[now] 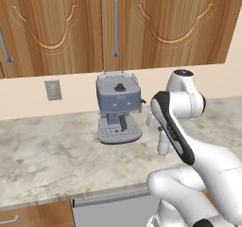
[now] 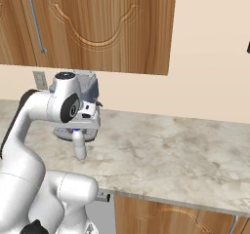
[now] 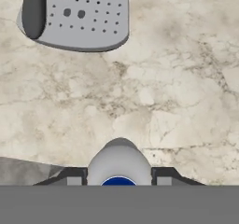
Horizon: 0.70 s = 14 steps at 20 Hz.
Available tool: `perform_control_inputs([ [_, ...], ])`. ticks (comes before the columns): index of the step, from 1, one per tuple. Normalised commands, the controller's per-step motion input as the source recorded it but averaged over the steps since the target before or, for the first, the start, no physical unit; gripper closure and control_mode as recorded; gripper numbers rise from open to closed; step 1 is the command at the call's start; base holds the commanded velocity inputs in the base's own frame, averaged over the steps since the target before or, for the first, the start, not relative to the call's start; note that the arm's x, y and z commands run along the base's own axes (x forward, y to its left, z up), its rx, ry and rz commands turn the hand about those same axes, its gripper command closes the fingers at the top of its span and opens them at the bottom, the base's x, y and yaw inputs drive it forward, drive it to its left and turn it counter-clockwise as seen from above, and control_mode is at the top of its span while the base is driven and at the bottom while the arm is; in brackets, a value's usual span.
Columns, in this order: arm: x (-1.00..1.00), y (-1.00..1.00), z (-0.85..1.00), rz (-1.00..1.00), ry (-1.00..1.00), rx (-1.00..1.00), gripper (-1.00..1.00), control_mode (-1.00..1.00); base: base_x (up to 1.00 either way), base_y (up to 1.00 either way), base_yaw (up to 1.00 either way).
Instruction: Place the drinks on the dining counter in a tight cluster.
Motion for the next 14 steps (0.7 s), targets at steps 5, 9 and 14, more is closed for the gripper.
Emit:
perform_control_inputs([
  [5, -0.56, 0.0, 0.88, 0.0, 0.0, 0.0, 1.0, -1.0, 0.0, 0.0, 0.0],
  [9, -0.44, 0.0, 0.7, 0.0, 0.0, 0.0, 1.0, -1.0, 0.0, 0.0, 0.0],
  [14, -0.1, 0.0, 0.22, 0.0, -0.02, 0.0, 1.0, -1.0, 0.0, 0.0, 0.0],
])
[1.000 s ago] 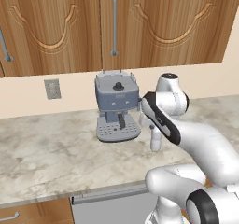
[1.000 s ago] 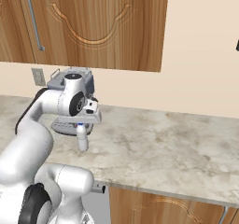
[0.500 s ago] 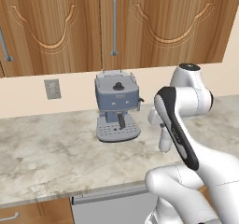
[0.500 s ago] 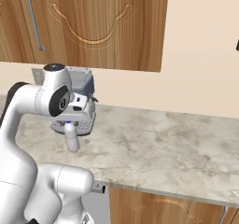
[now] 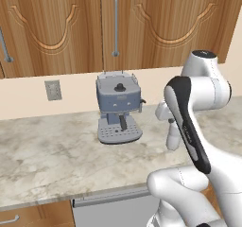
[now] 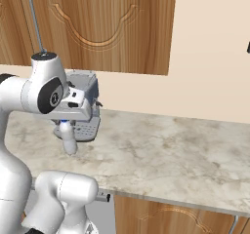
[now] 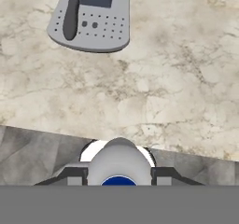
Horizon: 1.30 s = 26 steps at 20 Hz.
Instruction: Place the drinks on the dining counter in a tight cluster.
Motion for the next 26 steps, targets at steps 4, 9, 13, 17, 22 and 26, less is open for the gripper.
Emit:
perform_control_inputs([
  [4, 0.0, 0.0, 0.0, 0.0, 0.0, 0.0, 1.0, -1.0, 0.0, 0.0, 0.0],
  [9, 0.0, 0.0, 0.0, 0.0, 0.0, 0.0, 1.0, 1.0, -0.57, 0.09, 0.0],
  [13, 0.0, 0.0, 0.0, 0.0, 0.0, 0.0, 1.0, 1.0, -0.85, 0.26, 0.02],
  [17, 0.0, 0.0, 0.0, 0.0, 0.0, 0.0, 1.0, 1.0, -0.4, 0.46, 0.29],
  [22, 0.0, 0.0, 0.0, 0.0, 0.0, 0.0, 1.0, 1.0, 0.03, 0.4, 0.65],
  [26, 0.0, 0.0, 0.0, 0.0, 0.0, 0.0, 1.0, 1.0, 0.17, 0.43, 0.8],
])
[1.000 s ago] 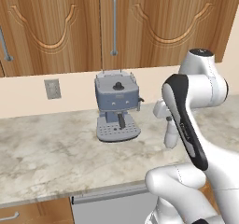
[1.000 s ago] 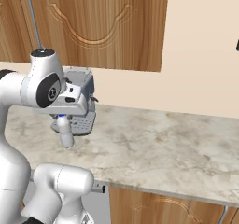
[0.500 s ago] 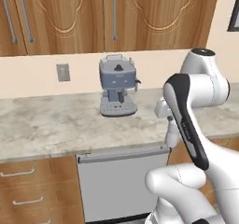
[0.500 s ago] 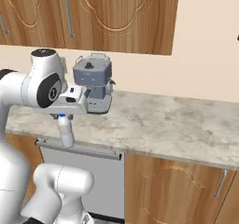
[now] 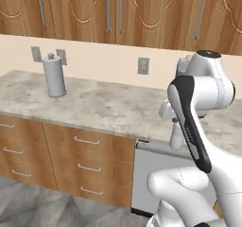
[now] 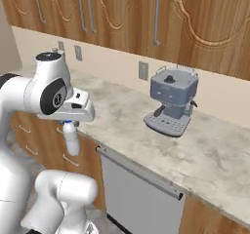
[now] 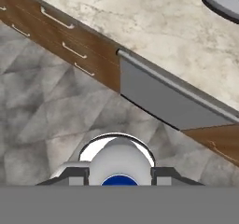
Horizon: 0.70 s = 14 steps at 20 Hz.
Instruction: Place the drinks on the dining counter in a tight cluster.
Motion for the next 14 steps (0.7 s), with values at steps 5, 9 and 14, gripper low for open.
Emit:
perform_control_inputs([
  [5, 0.0, 0.0, 0.0, 0.0, 0.0, 0.0, 1.0, 1.0, 0.33, 0.44, 0.82],
  [9, 0.0, 0.0, 0.0, 0.0, 0.0, 0.0, 1.0, 1.0, 0.35, 0.39, 0.81],
  [14, 0.0, 0.0, 0.0, 0.0, 0.0, 0.0, 1.0, 1.0, 0.51, 0.25, 0.82],
])
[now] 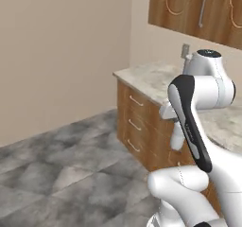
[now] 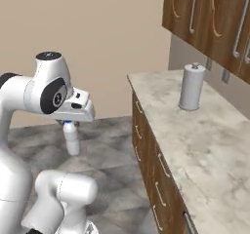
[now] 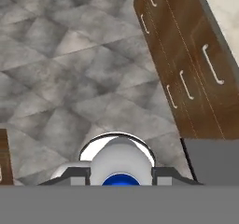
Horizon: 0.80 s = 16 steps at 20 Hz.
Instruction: Place the drinks on the dining counter in a tight cluster.
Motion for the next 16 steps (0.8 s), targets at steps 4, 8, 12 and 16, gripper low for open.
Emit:
perform_control_inputs([
  [4, 0.0, 0.0, 0.0, 0.0, 0.0, 0.0, 1.0, 1.0, 0.69, 0.11, 0.8],
  [8, 0.0, 0.0, 0.0, 0.0, 0.0, 0.0, 1.0, 1.0, 0.69, 0.07, 0.75],
  [12, 0.0, 0.0, 0.0, 0.0, 0.0, 0.0, 1.0, 1.0, 0.91, 0.01, 0.63],
  [16, 0.0, 0.0, 0.0, 0.0, 0.0, 0.0, 1.0, 1.0, 0.77, -0.54, 0.29],
])
